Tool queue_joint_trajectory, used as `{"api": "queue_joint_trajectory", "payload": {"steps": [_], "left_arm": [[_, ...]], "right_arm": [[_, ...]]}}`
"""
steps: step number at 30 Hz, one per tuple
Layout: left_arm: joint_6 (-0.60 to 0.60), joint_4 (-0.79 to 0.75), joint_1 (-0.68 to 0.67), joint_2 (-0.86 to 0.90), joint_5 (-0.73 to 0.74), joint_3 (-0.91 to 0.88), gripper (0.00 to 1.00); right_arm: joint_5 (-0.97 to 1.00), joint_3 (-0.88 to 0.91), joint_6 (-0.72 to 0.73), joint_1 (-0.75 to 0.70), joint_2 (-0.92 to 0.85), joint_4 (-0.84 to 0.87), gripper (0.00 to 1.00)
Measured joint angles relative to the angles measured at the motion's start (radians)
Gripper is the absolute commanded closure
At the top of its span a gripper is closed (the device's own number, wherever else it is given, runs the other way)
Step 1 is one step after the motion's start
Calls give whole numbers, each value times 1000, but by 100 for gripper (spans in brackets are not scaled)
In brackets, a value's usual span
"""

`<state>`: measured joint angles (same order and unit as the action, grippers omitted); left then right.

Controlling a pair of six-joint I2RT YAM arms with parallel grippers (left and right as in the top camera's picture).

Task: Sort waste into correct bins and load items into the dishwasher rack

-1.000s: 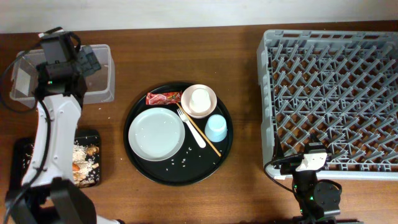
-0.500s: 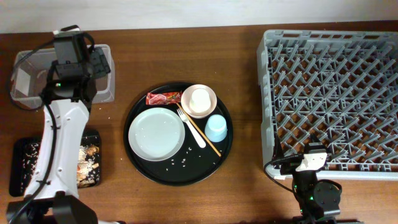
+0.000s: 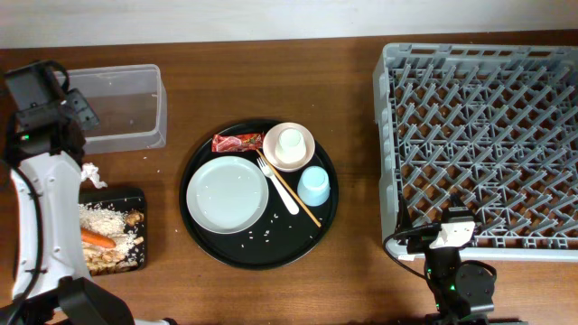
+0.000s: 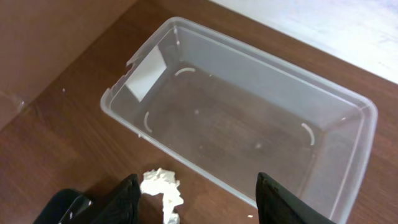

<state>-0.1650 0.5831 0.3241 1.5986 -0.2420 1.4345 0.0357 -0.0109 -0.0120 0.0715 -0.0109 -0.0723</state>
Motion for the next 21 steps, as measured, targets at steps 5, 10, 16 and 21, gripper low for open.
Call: {"api": "queue_joint_trajectory", "payload": {"steps": [5,10,16,21], "left_arm": [[-5,46,11,0,20,0,29],[-4,87,11,0,-10,0,29],[-4,165,45,17,-45,0,29],[-3,207,101,21,-17,0,29]], "right_arm": [[0,0,-1,0,0,0,1],[0,0,0,0,0,0,1],[0,0,0,0,0,0,1],[0,0,-1,0,0,0,1]]}}
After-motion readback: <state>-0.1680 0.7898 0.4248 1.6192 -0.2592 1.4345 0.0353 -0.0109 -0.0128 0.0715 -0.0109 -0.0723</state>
